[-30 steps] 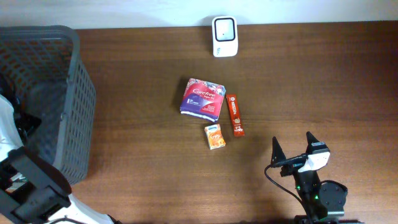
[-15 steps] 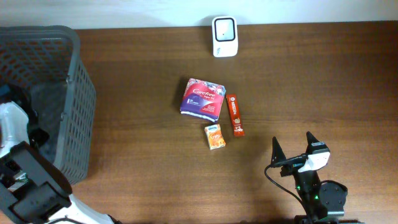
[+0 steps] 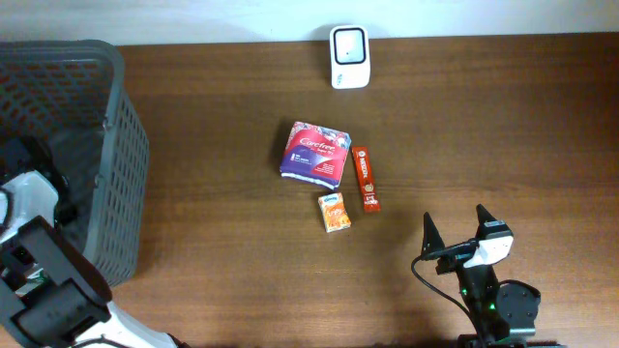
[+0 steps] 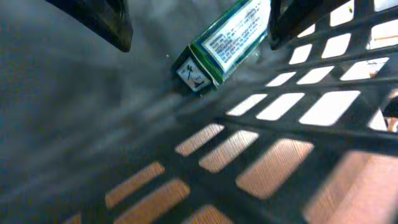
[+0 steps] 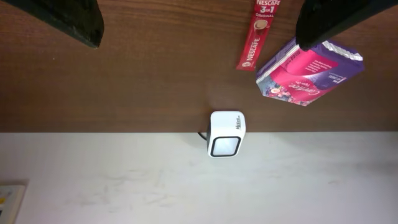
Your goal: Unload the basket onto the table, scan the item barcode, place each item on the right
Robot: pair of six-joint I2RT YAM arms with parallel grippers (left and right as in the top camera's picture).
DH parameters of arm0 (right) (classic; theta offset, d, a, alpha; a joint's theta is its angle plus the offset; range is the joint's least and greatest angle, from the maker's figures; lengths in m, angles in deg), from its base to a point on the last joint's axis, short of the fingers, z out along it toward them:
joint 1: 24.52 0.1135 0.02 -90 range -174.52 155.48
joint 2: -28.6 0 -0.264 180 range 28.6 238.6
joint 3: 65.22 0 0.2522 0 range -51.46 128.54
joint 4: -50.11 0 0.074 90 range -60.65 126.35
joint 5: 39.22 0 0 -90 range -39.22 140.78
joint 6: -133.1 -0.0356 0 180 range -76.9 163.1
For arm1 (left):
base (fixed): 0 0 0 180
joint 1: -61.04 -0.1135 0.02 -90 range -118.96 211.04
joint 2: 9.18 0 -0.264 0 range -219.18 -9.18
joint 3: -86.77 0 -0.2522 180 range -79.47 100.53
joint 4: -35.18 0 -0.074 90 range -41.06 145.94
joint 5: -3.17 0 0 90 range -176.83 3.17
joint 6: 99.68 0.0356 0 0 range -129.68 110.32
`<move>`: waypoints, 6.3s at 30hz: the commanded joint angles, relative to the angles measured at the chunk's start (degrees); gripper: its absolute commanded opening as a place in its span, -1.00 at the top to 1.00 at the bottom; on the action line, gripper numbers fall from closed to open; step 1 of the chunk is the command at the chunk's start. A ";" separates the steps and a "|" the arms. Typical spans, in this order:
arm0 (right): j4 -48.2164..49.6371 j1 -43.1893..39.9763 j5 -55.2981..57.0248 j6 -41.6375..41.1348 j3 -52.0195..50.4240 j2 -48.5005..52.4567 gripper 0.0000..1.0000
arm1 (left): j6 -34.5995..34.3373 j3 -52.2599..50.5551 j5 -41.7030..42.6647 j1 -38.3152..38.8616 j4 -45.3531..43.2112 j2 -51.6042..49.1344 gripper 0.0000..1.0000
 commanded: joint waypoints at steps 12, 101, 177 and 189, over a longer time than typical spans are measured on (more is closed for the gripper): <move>-0.24 0.42 0.13 0.39 -0.42 -0.39 -0.97 | 9.97 -4.09 21.62 -5.29 0.81 0.52 0.60; -28.70 1.03 -35.93 -16.26 57.53 68.19 -0.97 | -1.81 16.26 39.15 44.54 37.24 27.15 -0.98; -40.74 42.40 25.31 -13.31 71.14 110.53 0.25 | -1.18 9.44 39.78 50.16 31.95 10.78 -0.99; -52.26 19.96 -31.65 -3.30 83.80 109.33 0.92 | -1.16 9.44 39.58 50.18 32.09 10.75 -0.99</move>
